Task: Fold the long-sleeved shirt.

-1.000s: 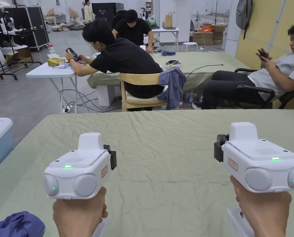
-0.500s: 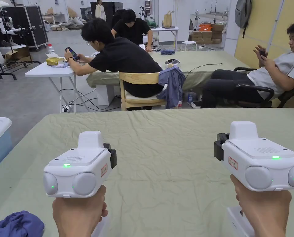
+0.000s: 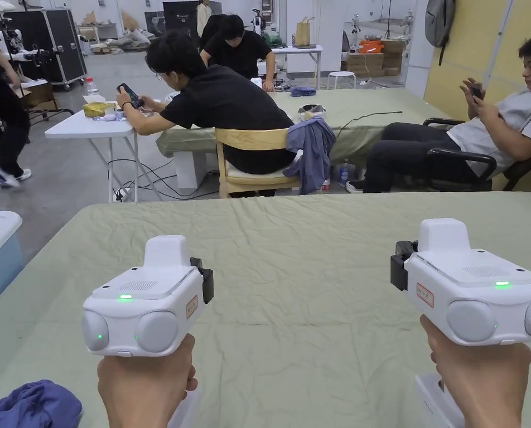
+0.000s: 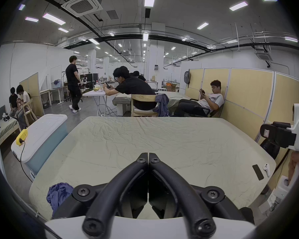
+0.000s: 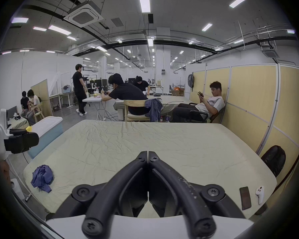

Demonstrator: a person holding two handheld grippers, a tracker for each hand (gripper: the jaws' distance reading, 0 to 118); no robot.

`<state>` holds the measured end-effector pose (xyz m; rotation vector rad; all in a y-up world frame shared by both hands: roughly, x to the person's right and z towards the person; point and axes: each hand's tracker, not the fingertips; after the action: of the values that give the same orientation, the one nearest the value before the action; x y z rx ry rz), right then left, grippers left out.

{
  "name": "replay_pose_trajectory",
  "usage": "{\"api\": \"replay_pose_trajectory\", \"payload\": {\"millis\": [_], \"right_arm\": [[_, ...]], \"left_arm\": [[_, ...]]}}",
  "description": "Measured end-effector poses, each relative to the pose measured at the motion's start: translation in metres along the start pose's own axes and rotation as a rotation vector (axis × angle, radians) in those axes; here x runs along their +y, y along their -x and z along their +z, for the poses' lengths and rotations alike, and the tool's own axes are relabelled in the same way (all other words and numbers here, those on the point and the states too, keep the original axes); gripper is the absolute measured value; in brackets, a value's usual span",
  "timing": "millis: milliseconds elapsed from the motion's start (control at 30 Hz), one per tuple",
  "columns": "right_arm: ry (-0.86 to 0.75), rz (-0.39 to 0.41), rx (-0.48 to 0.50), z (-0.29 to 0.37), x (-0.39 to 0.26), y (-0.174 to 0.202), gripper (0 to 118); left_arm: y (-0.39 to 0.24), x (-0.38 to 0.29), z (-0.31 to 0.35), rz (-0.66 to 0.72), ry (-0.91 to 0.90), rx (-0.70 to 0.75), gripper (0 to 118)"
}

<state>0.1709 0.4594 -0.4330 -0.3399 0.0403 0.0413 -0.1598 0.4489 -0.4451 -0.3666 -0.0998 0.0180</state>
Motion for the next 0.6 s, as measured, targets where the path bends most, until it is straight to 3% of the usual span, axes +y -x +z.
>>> {"api": "replay_pose_trajectory", "payload": {"millis": [267, 600], "right_arm": [[0.001, 0.031, 0.026, -0.006, 0.001, 0.025, 1], [-0.007, 0.138, 0.268, -0.031, 0.003, 0.144, 1]], "left_arm": [[0.024, -0.007, 0.007, 0.016, -0.001, 0.016, 0], [0.123, -0.027, 0.056, 0.074, 0.003, 0.258, 0]]}}
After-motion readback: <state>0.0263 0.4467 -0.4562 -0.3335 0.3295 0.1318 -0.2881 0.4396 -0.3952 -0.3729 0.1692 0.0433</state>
